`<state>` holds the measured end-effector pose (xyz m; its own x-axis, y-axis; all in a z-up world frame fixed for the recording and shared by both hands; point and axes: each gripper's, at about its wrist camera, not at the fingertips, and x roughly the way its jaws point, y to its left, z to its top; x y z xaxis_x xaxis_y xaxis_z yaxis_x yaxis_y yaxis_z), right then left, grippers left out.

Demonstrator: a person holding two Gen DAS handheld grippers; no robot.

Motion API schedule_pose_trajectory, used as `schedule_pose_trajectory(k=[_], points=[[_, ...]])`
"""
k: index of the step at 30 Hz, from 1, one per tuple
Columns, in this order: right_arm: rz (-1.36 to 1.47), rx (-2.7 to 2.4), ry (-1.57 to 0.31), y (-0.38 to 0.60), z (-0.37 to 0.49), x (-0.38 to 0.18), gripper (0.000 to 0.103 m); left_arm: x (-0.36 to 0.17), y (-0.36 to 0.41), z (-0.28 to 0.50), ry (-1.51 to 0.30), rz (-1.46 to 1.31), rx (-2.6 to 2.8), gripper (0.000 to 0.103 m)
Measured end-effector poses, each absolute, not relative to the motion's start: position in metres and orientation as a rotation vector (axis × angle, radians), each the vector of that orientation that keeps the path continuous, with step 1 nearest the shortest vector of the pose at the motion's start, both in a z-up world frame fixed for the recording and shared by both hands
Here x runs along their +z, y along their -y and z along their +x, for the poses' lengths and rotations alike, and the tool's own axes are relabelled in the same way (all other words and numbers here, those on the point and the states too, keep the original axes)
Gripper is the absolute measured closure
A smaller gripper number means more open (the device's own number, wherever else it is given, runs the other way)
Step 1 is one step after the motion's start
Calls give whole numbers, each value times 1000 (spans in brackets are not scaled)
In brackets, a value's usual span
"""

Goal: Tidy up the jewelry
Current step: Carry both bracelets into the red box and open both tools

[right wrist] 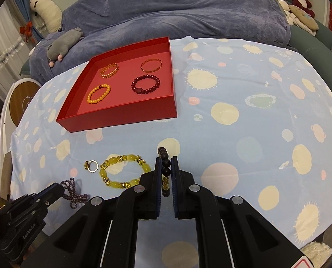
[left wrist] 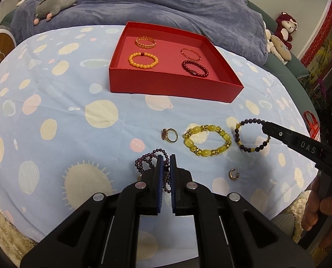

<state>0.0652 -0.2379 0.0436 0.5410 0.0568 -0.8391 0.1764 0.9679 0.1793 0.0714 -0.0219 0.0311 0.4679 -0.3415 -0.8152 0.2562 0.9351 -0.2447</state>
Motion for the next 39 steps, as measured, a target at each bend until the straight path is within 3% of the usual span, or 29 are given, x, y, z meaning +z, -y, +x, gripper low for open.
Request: schedule_pose_trajectory(k=[11, 24, 31, 39], points=[[271, -28, -935, 233, 54, 76, 95, 76, 32, 77, -951, -94, -423, 98], [215, 64, -847, 211, 135, 114, 95, 119, 52, 154, -835, -88, -433, 98], [211, 98, -865, 199, 178, 101, 95, 108, 57, 198, -838, -87, -402, 98], [252, 97, -983, 201, 208, 47, 95, 66, 57, 228, -917, -88, -379, 98]])
